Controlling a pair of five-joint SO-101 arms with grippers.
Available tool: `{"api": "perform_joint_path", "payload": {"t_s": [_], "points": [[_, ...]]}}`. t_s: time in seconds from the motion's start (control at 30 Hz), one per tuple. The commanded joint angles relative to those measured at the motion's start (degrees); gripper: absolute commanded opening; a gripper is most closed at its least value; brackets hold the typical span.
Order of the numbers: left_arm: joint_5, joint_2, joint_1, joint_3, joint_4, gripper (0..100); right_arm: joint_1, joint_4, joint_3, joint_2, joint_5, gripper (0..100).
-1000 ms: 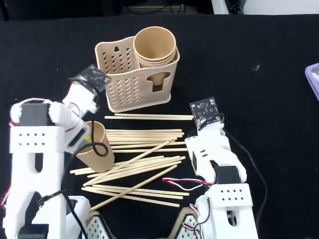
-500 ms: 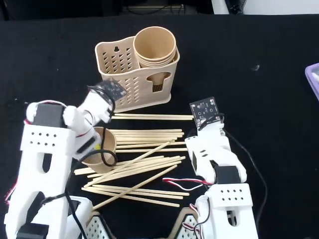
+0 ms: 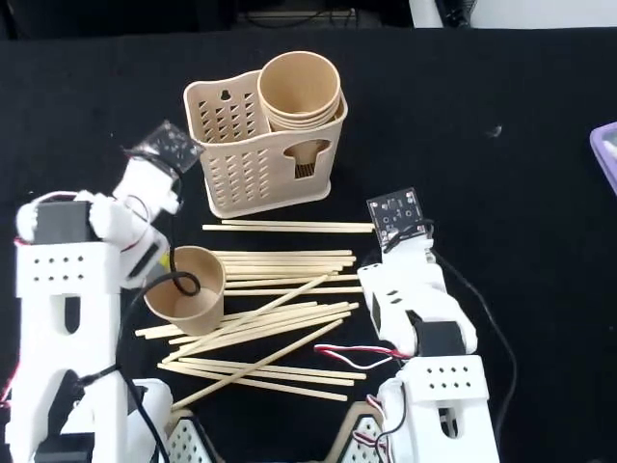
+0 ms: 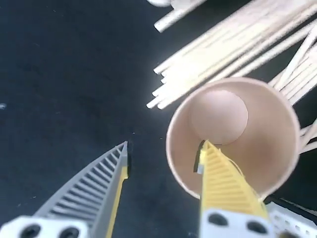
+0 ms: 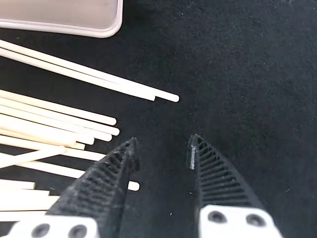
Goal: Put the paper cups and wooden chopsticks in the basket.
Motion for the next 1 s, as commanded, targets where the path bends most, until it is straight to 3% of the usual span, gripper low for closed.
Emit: {"api": "perform_joint_path", "payload": {"t_s": [0.0,0.23,0.37,0.53,0.7,0.9,0.97], "points": [[-0.09,-0.88,0.04,5.05,-4.22,24,0.26,-1.49,-0.13,-1.27,0.09,17.8],[0.26,-1.49,4.53,10.24,-4.75,22,0.26,-1.49,-0.13,-1.19,0.09,17.8],[5.63,-1.58,5.41,7.69,-4.84,3,0.35,-1.49,-0.13,-1.27,0.09,17.8],[10.55,-1.58,5.41,2.51,-1.67,3,0.44,-1.49,-0.13,-1.27,0.09,17.8],[16.00,-1.49,5.14,-18.59,13.45,3,0.44,-1.49,-0.13,-1.27,0.09,17.8],[24.35,-0.97,-1.10,-44.09,13.27,3,0.44,-1.49,-0.13,-1.27,0.09,17.8],[30.24,-0.97,-2.24,-50.33,10.64,3,0.44,-1.49,-0.13,-1.36,0.09,17.8]]}}
